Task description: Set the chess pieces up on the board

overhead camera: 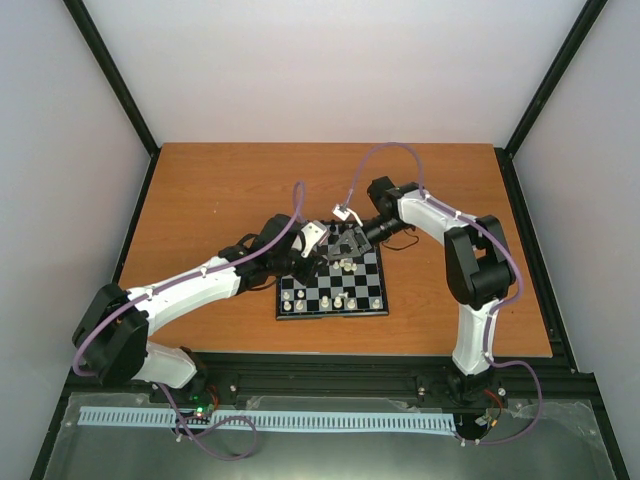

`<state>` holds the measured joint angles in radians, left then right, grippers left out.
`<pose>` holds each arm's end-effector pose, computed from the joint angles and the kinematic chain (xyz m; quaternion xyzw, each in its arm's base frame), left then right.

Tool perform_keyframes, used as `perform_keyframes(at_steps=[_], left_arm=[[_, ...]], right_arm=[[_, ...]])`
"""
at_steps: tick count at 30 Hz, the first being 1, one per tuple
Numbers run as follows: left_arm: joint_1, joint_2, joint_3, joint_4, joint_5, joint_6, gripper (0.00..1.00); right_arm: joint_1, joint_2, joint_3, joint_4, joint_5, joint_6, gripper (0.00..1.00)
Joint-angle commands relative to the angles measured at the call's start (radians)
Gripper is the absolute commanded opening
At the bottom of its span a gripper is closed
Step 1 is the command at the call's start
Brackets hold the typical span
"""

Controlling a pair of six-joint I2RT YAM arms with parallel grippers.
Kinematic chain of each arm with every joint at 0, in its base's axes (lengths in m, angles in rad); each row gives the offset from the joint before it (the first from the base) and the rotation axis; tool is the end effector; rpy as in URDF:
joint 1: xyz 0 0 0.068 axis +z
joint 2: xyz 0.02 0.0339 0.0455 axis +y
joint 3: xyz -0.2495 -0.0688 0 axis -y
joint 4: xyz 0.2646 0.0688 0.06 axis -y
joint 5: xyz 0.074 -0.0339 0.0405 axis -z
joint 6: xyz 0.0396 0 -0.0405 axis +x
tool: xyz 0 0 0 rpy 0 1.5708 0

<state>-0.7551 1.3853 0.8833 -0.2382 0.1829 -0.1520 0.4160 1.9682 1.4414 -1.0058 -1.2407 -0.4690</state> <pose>0.2268 -0.2233 0.2078 0.3058 0.8591 -0.2512 0.3245 0.3313 0.1873 0.1756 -0.3584 0.7304 0.5806 0.0309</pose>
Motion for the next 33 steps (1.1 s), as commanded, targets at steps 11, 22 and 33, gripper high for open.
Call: perform_keyframes(at_steps=[11,22,33], left_arm=[[-0.009,-0.026,0.000,0.037,0.014,0.014,0.11],[-0.009,-0.055,0.054,-0.063,-0.106,-0.063,0.55],[-0.001,-0.013,0.420,-0.519,-0.406,-0.143,1.00]], right_arm=[[0.006,0.034,0.036,-0.009,-0.055,-0.001,0.10],[-0.008,-0.118,-0.018,0.124,0.266,0.016,0.06],[-0.004,-0.352,-0.163,0.106,0.773,-0.210,0.07]])
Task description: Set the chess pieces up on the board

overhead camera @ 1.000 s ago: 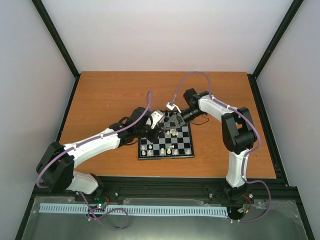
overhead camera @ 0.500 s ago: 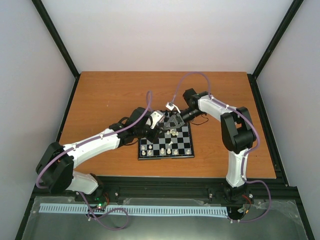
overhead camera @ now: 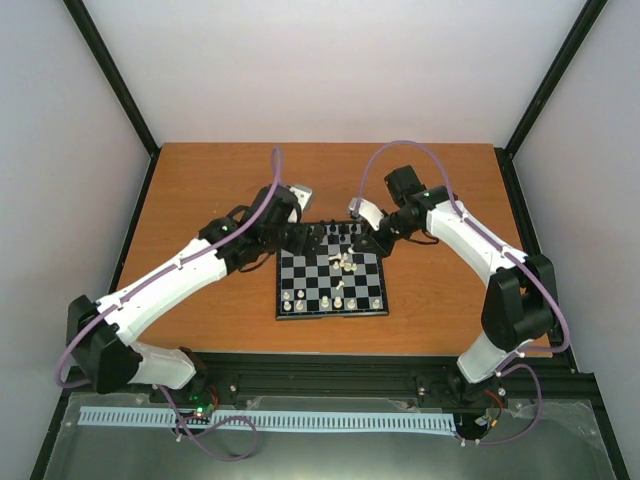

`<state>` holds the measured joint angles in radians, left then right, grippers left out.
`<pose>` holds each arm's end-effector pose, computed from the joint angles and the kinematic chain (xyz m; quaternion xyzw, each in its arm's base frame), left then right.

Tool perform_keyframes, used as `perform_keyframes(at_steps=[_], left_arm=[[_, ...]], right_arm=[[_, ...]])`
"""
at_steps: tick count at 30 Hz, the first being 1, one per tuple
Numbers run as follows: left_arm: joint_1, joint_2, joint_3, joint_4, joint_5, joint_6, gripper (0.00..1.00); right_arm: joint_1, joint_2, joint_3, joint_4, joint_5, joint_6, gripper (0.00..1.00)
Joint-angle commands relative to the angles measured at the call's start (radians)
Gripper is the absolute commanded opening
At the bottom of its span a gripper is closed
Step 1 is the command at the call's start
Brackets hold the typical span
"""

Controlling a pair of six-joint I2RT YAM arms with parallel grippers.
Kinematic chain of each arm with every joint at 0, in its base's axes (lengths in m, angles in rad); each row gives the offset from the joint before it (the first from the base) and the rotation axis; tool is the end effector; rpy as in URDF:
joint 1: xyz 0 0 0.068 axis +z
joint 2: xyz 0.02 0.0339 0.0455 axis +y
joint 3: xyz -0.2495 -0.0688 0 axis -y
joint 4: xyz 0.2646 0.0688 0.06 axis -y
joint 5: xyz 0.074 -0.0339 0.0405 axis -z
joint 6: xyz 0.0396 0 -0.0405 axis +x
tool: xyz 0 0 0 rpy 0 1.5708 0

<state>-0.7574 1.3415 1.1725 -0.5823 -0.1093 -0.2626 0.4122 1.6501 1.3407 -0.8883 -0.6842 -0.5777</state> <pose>0.2334 -0.2147 0.2937 0.2032 0.8933 -0.1505 0.3716 0.3090 0.1624 0.2413 -0.4945 0.7851 0.3141 0.2014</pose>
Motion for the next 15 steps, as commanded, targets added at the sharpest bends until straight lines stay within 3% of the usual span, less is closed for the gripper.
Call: perform_keyframes(at_steps=[1,4,6,12,15], left_arm=[[0.001,0.065,0.182,-0.219,-0.135,-0.054,1.00],[0.001,0.172,0.325,-0.311,-0.066,-0.028,1.00],[0.000,0.199,0.379,-0.284,-0.017,0.023,1.00],[0.015,0.130,0.335,-0.107,-0.082,0.079,1.00],[0.017,0.076,0.222,0.011,-0.147,0.105,1.00]], right_arm=[[0.001,-0.046,-0.079,-0.011,0.247,-0.112,0.07],[0.008,-0.081,-0.115,-0.006,0.334,-0.137,0.06],[0.016,-0.096,-0.137,-0.002,0.375,-0.148,0.07],[0.071,-0.118,-0.201,0.015,0.489,-0.174,0.06],[0.103,-0.117,-0.242,0.034,0.552,-0.188,0.06]])
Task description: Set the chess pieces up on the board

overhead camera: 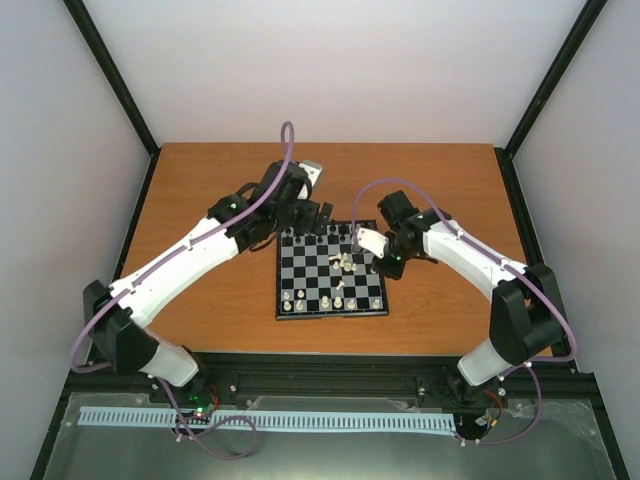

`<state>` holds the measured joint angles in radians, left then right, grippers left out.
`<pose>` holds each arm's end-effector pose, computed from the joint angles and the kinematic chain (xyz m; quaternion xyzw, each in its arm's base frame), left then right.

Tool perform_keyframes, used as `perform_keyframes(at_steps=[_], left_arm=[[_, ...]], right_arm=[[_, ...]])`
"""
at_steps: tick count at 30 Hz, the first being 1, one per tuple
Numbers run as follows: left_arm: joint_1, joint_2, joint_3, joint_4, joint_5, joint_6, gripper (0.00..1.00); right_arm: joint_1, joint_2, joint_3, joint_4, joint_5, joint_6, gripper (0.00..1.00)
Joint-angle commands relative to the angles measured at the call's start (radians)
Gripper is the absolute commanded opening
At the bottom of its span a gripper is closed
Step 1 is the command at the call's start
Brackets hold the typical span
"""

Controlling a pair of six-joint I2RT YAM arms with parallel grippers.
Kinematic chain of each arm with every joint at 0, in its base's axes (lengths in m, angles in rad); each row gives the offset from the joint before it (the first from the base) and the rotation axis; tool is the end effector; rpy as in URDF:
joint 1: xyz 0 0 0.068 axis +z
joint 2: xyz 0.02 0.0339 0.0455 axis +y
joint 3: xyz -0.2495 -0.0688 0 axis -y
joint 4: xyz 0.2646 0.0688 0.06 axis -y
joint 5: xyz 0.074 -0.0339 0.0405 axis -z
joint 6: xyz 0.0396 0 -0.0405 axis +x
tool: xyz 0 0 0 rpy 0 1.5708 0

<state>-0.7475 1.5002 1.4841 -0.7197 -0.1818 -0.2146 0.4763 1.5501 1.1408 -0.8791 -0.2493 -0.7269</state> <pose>0.2628 -0.2338 0.3423 0.2042 0.8879 -0.1133 0.3964 0.2735 0.1521 0.2048 -0.5704 0.8000 0.1047 0.1539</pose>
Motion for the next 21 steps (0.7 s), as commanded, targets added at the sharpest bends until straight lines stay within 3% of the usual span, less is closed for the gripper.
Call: perform_keyframes(at_steps=[1,4,9,14,17,21], left_arm=[[0.011,-0.098,-0.146,0.188,-0.127,0.055,1.00],[0.042,-0.058,-0.205,0.165,-0.286,-0.017,1.00],[0.050,0.093,-0.070,-0.075,-0.359,-0.020,1.00],[0.056,-0.006,-0.130,0.065,-0.268,0.055,1.00],[0.090,-0.105,-0.201,0.139,-0.315,0.024,1.00],[0.122,-0.136,-0.191,0.117,-0.375,-0.015,1.00]], right_arm=[[0.050,-0.012,-0.049,0.031,0.138,-0.041,0.06],[0.073,0.009,-0.056,0.035,0.172,-0.042,0.06],[0.088,0.036,-0.061,0.032,0.177,-0.042,0.06],[0.107,0.064,-0.072,0.035,0.164,-0.036,0.07],[0.122,0.076,-0.078,0.037,0.160,-0.027,0.07],[0.137,0.093,-0.082,0.037,0.173,-0.020,0.07]])
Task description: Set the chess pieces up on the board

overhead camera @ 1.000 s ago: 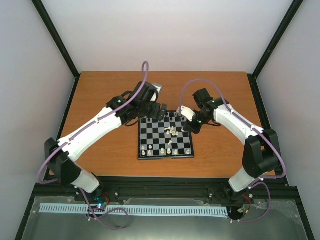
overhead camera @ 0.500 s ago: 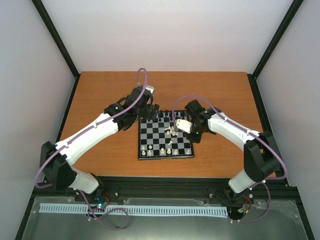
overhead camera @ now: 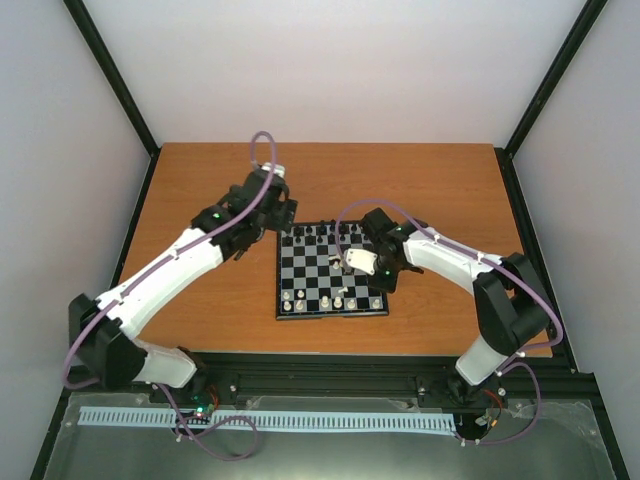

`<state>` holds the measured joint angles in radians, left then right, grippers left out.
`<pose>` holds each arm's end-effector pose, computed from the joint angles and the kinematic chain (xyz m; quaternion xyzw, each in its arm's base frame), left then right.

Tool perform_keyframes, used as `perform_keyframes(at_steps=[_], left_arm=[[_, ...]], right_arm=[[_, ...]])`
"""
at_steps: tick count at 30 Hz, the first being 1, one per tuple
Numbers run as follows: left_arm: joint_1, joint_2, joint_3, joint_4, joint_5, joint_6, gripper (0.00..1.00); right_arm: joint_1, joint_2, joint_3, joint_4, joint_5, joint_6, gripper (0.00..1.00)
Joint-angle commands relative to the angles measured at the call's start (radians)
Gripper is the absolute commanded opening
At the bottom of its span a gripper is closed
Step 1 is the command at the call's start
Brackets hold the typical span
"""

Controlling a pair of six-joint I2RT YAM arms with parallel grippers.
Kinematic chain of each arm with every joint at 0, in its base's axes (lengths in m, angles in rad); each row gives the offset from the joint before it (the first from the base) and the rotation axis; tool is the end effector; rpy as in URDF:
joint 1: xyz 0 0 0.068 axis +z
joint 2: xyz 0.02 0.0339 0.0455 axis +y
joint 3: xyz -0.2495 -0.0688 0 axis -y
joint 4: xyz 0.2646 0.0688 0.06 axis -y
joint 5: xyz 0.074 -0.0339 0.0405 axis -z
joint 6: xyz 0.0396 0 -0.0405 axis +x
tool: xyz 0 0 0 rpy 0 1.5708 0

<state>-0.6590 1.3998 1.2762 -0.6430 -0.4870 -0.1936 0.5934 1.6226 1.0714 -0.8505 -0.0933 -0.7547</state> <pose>0.2691 -0.1850 0.3107 0.1141 0.8908 0.0450 0.4376 0.2540 0.1758 0.1634 -0.6243 0.7752 0.0395 0.0878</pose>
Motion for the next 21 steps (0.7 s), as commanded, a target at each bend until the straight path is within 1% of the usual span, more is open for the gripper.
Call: perform_keyframes(at_steps=[1,13,21], left_arm=[[0.038,-0.036,0.020,0.036,-0.066,-0.041,1.00],[0.041,-0.025,0.027,0.017,-0.052,-0.024,1.00],[0.041,-0.017,0.030,0.012,-0.037,-0.017,1.00]], right_arm=[[0.022,0.025,-0.013,0.008,0.020,0.009,0.07],[0.037,0.056,-0.018,-0.015,0.033,0.014,0.07],[0.038,0.049,0.004,-0.060,0.008,0.012,0.08]])
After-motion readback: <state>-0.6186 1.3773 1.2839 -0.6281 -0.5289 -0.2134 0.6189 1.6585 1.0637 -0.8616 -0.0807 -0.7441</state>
